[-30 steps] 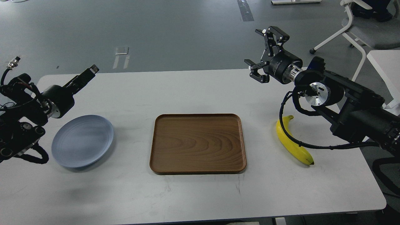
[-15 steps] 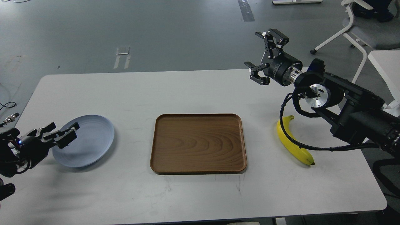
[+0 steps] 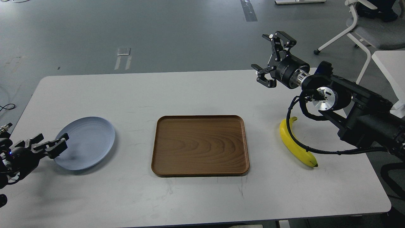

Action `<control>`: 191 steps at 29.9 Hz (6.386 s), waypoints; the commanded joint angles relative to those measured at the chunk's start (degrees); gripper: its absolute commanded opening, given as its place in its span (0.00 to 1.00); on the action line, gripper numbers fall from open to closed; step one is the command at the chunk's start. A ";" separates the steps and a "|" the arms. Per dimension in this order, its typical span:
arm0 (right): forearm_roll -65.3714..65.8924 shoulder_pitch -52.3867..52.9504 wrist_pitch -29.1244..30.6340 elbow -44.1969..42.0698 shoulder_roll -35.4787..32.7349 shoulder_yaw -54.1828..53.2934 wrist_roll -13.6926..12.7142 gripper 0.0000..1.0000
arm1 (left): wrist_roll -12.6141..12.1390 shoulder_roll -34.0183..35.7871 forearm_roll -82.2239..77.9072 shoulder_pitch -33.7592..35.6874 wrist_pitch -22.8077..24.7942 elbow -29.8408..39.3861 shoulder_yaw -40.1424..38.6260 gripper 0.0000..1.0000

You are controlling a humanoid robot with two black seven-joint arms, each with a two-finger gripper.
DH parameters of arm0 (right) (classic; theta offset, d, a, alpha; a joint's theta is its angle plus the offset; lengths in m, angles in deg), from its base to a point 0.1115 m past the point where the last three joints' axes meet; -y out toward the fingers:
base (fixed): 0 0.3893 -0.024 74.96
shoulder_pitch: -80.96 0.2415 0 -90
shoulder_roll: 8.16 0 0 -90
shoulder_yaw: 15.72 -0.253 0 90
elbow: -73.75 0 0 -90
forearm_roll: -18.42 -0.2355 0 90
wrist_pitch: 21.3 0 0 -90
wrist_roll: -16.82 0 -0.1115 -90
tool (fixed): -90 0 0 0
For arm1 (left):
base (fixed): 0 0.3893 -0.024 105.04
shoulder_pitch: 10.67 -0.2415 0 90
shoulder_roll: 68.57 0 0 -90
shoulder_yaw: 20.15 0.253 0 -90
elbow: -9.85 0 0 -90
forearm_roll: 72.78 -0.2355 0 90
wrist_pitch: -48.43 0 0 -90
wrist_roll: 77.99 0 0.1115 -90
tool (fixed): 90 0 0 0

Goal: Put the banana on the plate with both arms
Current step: 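Move the left gripper down to the edge of the light blue plate and grasp it, then lift the plate with the left gripper and lower it onto the wooden tray, then release the plate and raise the left gripper away from the tray, then lower the right gripper onto the yellow banana and grasp it, then lift the banana with the right gripper and carry it over the plate, then lower the banana onto the plate and open the right gripper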

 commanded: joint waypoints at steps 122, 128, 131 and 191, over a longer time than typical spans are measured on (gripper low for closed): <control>95.47 -4.68 -16.78 13.79 -25.10 21.77 10.42 0.96 | -17.70 -30.98 57.87 31.85 24.86 -1.50 -22.31 0.98; 95.56 -6.86 -18.18 15.55 -24.31 23.73 11.13 0.94 | -17.72 -30.10 57.78 30.61 24.77 -1.32 -22.94 0.98; 95.56 -8.36 -19.76 15.20 -22.73 23.90 12.53 0.93 | -17.54 -29.75 57.69 30.26 24.86 -1.23 -22.94 0.98; 89.44 7.46 -37.96 1.48 13.93 49.04 20.50 0.83 | -17.63 -24.30 56.20 25.78 25.38 -0.88 -21.89 0.98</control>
